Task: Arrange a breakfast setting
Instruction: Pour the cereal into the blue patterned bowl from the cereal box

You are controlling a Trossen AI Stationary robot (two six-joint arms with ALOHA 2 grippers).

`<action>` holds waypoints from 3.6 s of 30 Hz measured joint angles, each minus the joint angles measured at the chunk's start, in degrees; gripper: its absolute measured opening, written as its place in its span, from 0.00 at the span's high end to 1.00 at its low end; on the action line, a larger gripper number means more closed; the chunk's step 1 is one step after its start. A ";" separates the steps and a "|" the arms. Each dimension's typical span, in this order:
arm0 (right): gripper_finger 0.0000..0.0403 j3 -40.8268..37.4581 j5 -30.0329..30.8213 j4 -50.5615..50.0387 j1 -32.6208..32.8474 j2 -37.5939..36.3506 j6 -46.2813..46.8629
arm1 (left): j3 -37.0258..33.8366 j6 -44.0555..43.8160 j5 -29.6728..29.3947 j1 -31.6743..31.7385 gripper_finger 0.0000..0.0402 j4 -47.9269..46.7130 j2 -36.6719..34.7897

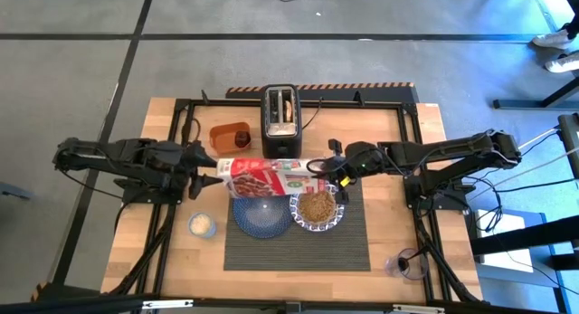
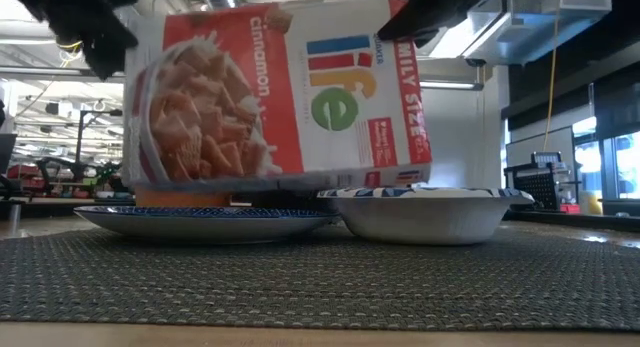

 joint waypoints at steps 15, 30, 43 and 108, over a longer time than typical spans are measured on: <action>1.00 -0.02 0.01 0.18 0.00 -1.81 -0.42 | 5.70 -2.24 -1.75 0.00 0.38 -9.42 0.00; 1.00 -0.02 0.01 0.13 0.00 -3.64 -0.46 | 7.80 2.92 -1.41 0.00 0.38 2.98 4.59; 1.00 -0.02 0.01 0.94 -0.04 -3.58 -0.46 | 21.81 14.02 2.55 -0.02 0.38 7.03 27.10; 0.40 2.14 14.57 -7.42 -0.07 -13.87 1.30 | 33.22 24.00 -5.10 2.25 1.00 5.11 33.30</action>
